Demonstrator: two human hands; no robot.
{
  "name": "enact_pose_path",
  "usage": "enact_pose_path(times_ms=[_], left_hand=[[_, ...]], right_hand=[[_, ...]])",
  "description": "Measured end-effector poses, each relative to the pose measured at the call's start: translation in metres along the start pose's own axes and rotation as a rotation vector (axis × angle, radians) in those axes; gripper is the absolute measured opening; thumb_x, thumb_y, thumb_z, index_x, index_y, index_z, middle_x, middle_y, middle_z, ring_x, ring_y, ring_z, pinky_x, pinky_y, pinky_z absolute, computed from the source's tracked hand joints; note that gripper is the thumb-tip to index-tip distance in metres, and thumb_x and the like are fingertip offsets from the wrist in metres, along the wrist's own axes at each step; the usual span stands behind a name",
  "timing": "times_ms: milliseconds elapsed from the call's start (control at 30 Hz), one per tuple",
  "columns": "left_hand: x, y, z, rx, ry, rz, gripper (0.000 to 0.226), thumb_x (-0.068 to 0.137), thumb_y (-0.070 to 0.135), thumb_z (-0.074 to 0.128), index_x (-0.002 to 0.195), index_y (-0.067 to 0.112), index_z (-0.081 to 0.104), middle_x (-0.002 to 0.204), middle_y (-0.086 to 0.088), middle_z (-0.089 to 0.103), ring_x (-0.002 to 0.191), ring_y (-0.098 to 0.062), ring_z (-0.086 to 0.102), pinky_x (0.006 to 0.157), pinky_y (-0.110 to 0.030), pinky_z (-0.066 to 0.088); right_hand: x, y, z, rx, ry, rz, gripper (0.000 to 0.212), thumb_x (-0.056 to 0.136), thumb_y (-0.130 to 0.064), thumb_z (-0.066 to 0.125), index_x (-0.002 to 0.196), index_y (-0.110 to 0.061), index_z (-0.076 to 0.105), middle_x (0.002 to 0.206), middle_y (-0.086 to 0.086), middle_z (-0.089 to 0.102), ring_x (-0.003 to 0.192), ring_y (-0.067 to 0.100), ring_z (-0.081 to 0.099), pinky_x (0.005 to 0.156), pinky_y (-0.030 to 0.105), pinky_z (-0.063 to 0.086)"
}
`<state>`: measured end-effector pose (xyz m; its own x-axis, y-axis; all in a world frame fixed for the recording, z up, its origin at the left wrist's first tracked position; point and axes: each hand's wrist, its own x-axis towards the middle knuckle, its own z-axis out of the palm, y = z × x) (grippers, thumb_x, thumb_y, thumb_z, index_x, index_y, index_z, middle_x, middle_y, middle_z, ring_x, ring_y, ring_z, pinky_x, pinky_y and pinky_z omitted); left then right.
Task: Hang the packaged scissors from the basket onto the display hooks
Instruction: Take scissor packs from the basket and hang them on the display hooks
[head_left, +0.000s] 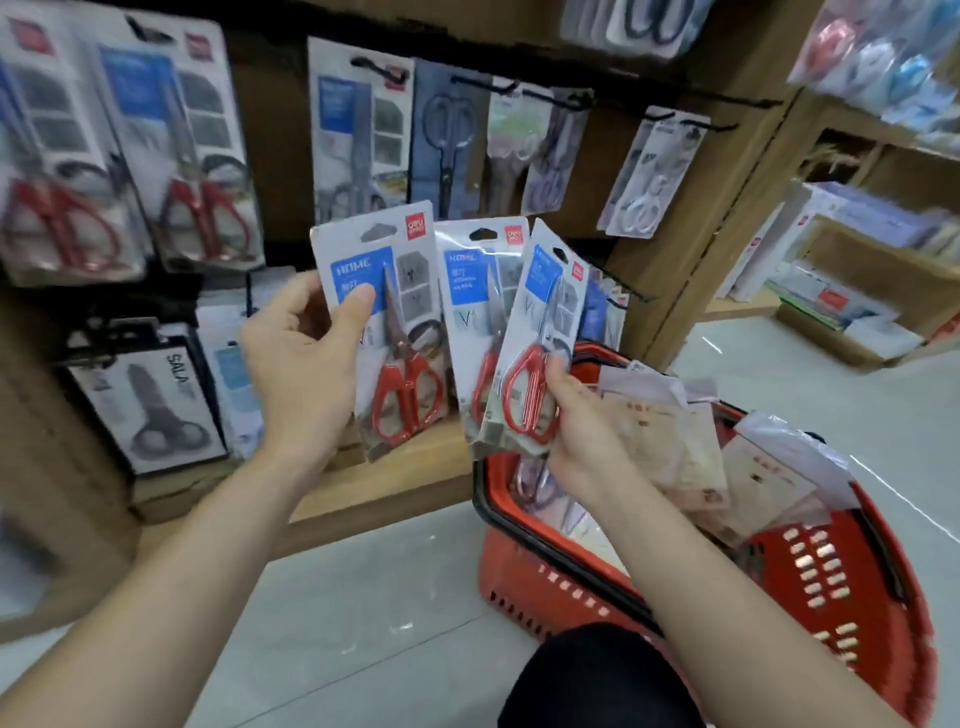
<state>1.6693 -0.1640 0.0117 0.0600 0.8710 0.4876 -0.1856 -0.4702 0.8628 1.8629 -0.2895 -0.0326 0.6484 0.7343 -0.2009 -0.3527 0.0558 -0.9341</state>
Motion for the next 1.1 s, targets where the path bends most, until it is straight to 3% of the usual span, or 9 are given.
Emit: enact_pose_path(times_ms=[133, 233, 333, 467, 600, 700, 800, 933, 1100], left_hand=[[0.029, 0.004, -0.044, 0.023, 0.115, 0.029, 0.005, 0.096, 0.018, 0.072, 0.098, 0.014, 0.073, 0.083, 0.005, 0.069, 0.072, 0.0, 0.055, 0.067, -0.02, 0.046], [0.05, 0.006, -0.069, 0.047, 0.19, 0.028, 0.004, 0.094, 0.02, 0.074, 0.094, 0.024, 0.073, 0.081, 0.014, 0.07, 0.075, -0.006, 0.059, 0.071, -0.029, 0.053], [0.066, 0.01, -0.088, 0.042, 0.254, 0.031, 0.012, 0.094, 0.021, 0.075, 0.089, 0.031, 0.073, 0.08, 0.02, 0.072, 0.078, -0.001, 0.065, 0.074, -0.023, 0.057], [0.086, 0.01, -0.108, -0.031, 0.3, 0.018, 0.005, 0.096, 0.02, 0.073, 0.099, 0.023, 0.076, 0.094, 0.013, 0.077, 0.093, -0.005, 0.074, 0.084, -0.03, 0.062], [0.101, 0.01, -0.112, -0.081, 0.302, 0.032, 0.007, 0.096, 0.017, 0.073, 0.103, 0.02, 0.075, 0.101, 0.009, 0.078, 0.098, -0.005, 0.074, 0.086, -0.03, 0.062], [0.116, 0.014, -0.107, -0.045, 0.308, 0.068, 0.008, 0.096, 0.018, 0.073, 0.098, 0.025, 0.074, 0.097, 0.013, 0.077, 0.096, -0.003, 0.073, 0.085, -0.029, 0.061], [0.133, 0.025, -0.101, 0.065, 0.299, 0.127, 0.007, 0.096, 0.021, 0.072, 0.092, 0.027, 0.071, 0.092, 0.016, 0.075, 0.09, -0.004, 0.072, 0.08, -0.028, 0.06], [0.154, 0.027, -0.093, 0.123, 0.307, 0.126, 0.008, 0.099, 0.023, 0.069, 0.091, 0.024, 0.071, 0.093, 0.016, 0.074, 0.084, 0.015, 0.065, 0.059, -0.005, 0.048], [0.168, 0.013, -0.081, 0.139, 0.3, 0.076, 0.014, 0.098, 0.023, 0.071, 0.087, 0.031, 0.066, 0.098, 0.014, 0.074, 0.085, 0.003, 0.071, 0.067, -0.017, 0.056]], right_hand=[[0.002, 0.012, 0.066, 0.017, 0.012, 0.007, 0.044, 0.097, -0.043, 0.063, 0.12, -0.005, 0.065, 0.108, 0.018, 0.074, 0.082, 0.027, 0.071, 0.046, 0.025, 0.05], [0.004, 0.013, 0.111, 0.007, 0.057, -0.04, 0.031, 0.097, -0.041, 0.067, 0.098, -0.01, 0.069, 0.097, 0.008, 0.078, 0.084, 0.022, 0.072, 0.05, 0.024, 0.049], [0.004, 0.011, 0.15, 0.04, 0.122, -0.05, 0.024, 0.093, -0.039, 0.075, 0.088, -0.015, 0.071, 0.084, -0.002, 0.079, 0.084, 0.016, 0.074, 0.068, 0.031, 0.06], [0.006, 0.015, 0.186, 0.045, 0.102, -0.09, 0.058, 0.083, -0.049, 0.083, 0.097, 0.004, 0.065, 0.106, 0.019, 0.075, 0.096, 0.028, 0.073, 0.099, 0.056, 0.055], [0.019, 0.01, 0.204, 0.095, 0.026, -0.088, 0.029, 0.088, -0.04, 0.08, 0.091, -0.012, 0.072, 0.092, 0.007, 0.08, 0.097, 0.03, 0.076, 0.088, 0.05, 0.062], [0.032, 0.004, 0.213, 0.211, -0.027, -0.043, 0.036, 0.088, -0.043, 0.079, 0.11, -0.015, 0.075, 0.1, 0.006, 0.08, 0.099, 0.027, 0.076, 0.07, 0.041, 0.064], [0.041, 0.007, 0.212, 0.28, -0.05, -0.018, 0.034, 0.089, -0.042, 0.078, 0.113, -0.018, 0.075, 0.101, 0.004, 0.08, 0.098, 0.026, 0.076, 0.073, 0.04, 0.062], [0.052, 0.018, 0.194, 0.263, -0.051, -0.033, 0.032, 0.089, -0.038, 0.078, 0.113, -0.018, 0.074, 0.101, 0.006, 0.08, 0.097, 0.027, 0.077, 0.068, 0.04, 0.061], [0.056, 0.015, 0.175, 0.262, -0.142, -0.058, 0.039, 0.088, -0.04, 0.075, 0.12, -0.018, 0.071, 0.11, 0.008, 0.079, 0.102, 0.029, 0.076, 0.071, 0.041, 0.062]])
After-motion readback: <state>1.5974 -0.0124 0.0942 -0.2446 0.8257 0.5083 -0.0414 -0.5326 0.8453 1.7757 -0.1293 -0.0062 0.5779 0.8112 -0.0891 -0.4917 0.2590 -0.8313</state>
